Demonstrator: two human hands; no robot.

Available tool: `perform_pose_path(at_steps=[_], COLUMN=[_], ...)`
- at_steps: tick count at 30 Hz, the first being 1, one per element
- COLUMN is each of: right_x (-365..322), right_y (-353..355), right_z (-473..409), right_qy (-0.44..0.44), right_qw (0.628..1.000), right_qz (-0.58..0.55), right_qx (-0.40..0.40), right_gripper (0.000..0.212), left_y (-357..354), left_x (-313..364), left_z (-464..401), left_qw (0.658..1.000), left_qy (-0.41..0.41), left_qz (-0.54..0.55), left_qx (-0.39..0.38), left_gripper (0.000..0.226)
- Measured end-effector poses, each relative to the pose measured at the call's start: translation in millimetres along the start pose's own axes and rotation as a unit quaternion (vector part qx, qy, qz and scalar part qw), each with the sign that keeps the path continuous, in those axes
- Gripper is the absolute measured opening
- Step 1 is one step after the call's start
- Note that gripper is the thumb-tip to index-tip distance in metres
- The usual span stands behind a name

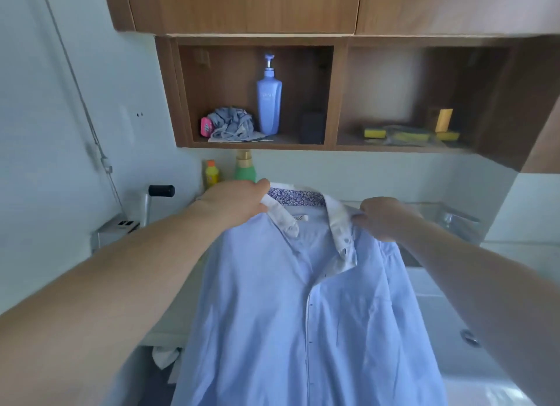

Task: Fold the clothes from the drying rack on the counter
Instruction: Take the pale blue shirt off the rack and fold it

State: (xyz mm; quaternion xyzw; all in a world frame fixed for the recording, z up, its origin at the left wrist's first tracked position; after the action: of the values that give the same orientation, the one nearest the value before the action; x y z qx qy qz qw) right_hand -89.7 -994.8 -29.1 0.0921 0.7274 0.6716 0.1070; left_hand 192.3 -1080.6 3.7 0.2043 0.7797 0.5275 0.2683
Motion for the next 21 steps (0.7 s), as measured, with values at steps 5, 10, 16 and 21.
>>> perform_pose_path(at_steps=[5, 10, 16, 21], right_x=[-13.3, -10.1, 15.7, 34.8], right_y=[-69.3, -129.3, -161.0, -164.1], right_z=[-45.6, -63.0, -100.9, -158.4], right_qy=[-0.086, -0.110, -0.163, -0.189], right_qw=[0.985, 0.979, 0.970, 0.955], right_qz=[-0.144, -0.150, -0.169, -0.231], right_qx=[-0.023, -0.087, -0.067, 0.000], right_gripper=[0.042, 0.046, 0.048, 0.052], left_y=[-98.1, -174.4, -224.4, -212.0], left_x=[-24.6, -14.8, -1.2, 14.3], left_z=[-43.7, -56.0, -82.6, -120.0], left_qw=[0.999, 0.992, 0.944, 0.919], left_qy=[0.012, 0.048, 0.201, 0.266], left_qz=[0.020, 0.097, 0.255, 0.290], left_qx=[-0.027, -0.072, -0.065, 0.027], left_gripper=[0.022, 0.025, 0.013, 0.014])
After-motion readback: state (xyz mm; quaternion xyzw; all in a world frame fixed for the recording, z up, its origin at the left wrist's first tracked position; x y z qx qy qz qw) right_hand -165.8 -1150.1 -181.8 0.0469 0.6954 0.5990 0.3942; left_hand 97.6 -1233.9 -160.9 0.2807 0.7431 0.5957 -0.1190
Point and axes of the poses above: each hand's wrist, its own z-axis away from the middle knuckle, its own y-axis out of the back of the hand, x = y × z, the point moved 4 cm from there along -z, towards the middle knuckle, and after that the axes turned 4 degrees about x, right-handed, at the moved point
